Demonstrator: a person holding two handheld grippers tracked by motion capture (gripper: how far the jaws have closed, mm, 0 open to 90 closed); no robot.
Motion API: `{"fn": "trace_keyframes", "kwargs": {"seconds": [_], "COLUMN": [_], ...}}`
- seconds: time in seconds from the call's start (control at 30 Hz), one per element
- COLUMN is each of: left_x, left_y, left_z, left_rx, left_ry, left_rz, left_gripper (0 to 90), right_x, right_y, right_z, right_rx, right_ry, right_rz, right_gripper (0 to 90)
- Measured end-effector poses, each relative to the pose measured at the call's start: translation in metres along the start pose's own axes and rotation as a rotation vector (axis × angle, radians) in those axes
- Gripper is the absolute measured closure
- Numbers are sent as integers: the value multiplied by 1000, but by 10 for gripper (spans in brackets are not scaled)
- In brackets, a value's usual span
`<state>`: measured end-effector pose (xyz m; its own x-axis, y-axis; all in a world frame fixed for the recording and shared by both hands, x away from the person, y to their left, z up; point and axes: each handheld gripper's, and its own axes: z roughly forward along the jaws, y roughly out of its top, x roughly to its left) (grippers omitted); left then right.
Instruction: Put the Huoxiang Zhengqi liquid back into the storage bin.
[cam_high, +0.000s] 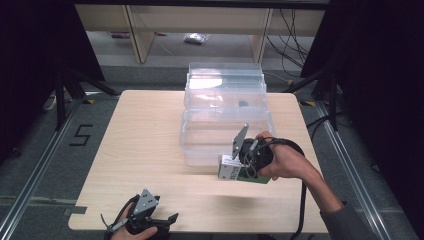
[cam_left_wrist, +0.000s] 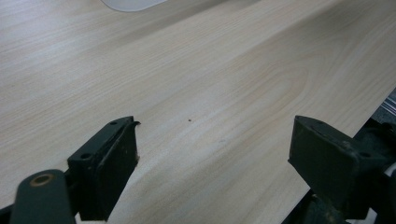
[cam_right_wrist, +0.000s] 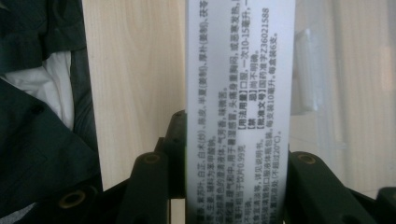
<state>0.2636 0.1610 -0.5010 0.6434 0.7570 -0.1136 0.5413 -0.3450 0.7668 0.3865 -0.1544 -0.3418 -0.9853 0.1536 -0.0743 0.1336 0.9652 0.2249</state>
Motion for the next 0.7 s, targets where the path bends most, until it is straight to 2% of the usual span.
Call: {"fn": "trace_keyframes", "kwargs": {"seconds": [0.03,0.07,0.13,0.17,0.23,0.27,0.3,0.37,0.43,0.5,0.6,0.7], "left_x": [0,0,0,0,0,0,0,0,1,0,0,1], "left_y": [0,0,0,0,0,0,0,0,1,1,0,0], "left_z": [0,0,0,0,0,0,0,0,0,-1,1,1], "left_rx": [8,1,1,-1,0,-1,7,10,11,11,-2,2], "left_ry": [12,5,0,4,6,4,-2,1,-3,-4,-5,2], "left_rz": [5,2,1,0,2,-2,5,1,3,1,-4,0], "left_gripper": [148,148,148,148,148,148,148,148,148,148,148,148], "right_x": [-1,-5,-6,-10,-11,-15,-15,-18,-23,-24,-31,-37], "right_y": [0,0,0,-1,-2,-2,-3,-4,-4,-5,-4,-4], "right_z": [-2,-4,-8,-9,-14,-14,-17,-20,-22,-25,-28,-32], "right_rx": [3,0,-6,-12,-4,-16,-8,-13,-30,-17,-18,-11], "right_ry": [-4,-4,-4,-5,-12,-12,-12,-9,-5,-4,-10,-18], "right_rz": [3,-33,6,-4,29,-3,35,44,2,37,-5,7], "right_gripper": [648,648,648,648,648,648,648,649,648,649,649,649]}}
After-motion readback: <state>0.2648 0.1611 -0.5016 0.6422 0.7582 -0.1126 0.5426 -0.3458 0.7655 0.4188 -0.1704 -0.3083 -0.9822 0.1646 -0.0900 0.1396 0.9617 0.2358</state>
